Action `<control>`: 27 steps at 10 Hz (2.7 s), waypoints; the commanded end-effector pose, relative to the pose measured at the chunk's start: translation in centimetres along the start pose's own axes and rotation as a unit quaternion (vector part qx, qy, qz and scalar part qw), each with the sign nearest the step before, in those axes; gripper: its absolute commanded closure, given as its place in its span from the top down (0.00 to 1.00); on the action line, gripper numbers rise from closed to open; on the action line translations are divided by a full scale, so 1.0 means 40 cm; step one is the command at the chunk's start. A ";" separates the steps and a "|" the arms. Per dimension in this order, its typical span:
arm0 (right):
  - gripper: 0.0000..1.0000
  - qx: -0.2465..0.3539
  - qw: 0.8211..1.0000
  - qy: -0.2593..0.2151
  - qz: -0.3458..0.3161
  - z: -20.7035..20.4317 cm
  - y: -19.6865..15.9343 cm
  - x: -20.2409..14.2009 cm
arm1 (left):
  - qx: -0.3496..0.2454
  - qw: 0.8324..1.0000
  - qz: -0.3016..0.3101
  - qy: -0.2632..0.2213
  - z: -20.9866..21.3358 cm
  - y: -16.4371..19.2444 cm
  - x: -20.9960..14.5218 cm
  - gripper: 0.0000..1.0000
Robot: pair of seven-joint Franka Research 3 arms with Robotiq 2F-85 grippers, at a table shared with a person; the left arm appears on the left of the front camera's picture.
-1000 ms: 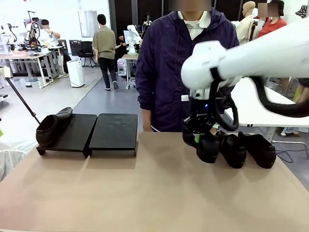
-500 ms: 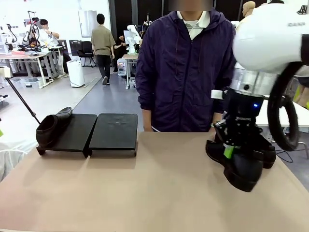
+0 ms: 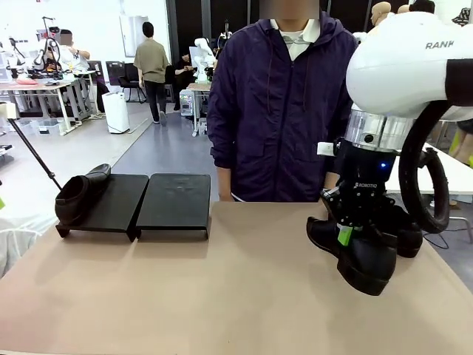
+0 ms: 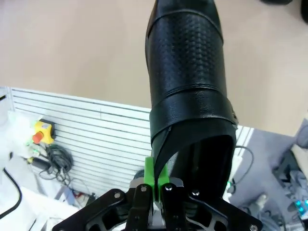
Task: Organize the shoes by placing them on the stand.
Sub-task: Pick up one Shoe and place it in the middle of the table.
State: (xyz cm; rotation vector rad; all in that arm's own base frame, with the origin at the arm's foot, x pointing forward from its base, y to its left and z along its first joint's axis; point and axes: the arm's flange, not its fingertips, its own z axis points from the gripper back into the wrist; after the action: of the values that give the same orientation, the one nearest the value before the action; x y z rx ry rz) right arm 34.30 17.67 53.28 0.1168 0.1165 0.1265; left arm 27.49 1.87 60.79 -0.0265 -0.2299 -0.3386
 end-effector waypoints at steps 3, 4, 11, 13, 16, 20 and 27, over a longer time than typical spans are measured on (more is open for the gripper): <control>0.00 -0.022 0.997 -0.079 -0.001 -0.120 0.182 -0.014 | 0.003 1.000 -0.005 0.003 0.004 0.010 -0.002 1.00; 0.00 -0.029 0.996 -0.088 0.001 -0.153 0.234 0.008 | 0.003 1.000 -0.005 0.003 0.004 0.010 -0.002 1.00; 0.00 -0.052 0.990 -0.129 0.014 -0.355 0.512 0.227 | 0.003 1.000 -0.005 0.003 0.004 0.010 -0.002 1.00; 0.00 -0.068 0.991 -0.116 -0.004 -0.387 0.554 0.246 | 0.003 1.000 -0.005 0.003 0.004 0.010 -0.002 1.00; 0.00 -0.091 0.992 -0.085 -0.018 -0.427 0.581 0.255 | 0.003 1.000 -0.005 0.003 0.004 0.010 -0.002 1.00; 0.73 -0.087 0.994 -0.072 -0.012 -0.429 0.592 0.253 | 0.003 1.000 -0.005 0.003 0.004 0.010 -0.002 1.00; 1.00 0.028 0.994 -0.075 0.080 -0.175 0.406 0.084 | 0.003 1.000 -0.005 0.003 0.004 0.010 -0.002 1.00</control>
State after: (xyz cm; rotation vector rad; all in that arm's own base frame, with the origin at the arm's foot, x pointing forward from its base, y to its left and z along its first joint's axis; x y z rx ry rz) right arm 37.68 40.20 45.40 0.1087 -0.0515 0.2208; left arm 27.50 1.88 60.78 -0.0271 -0.2296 -0.3387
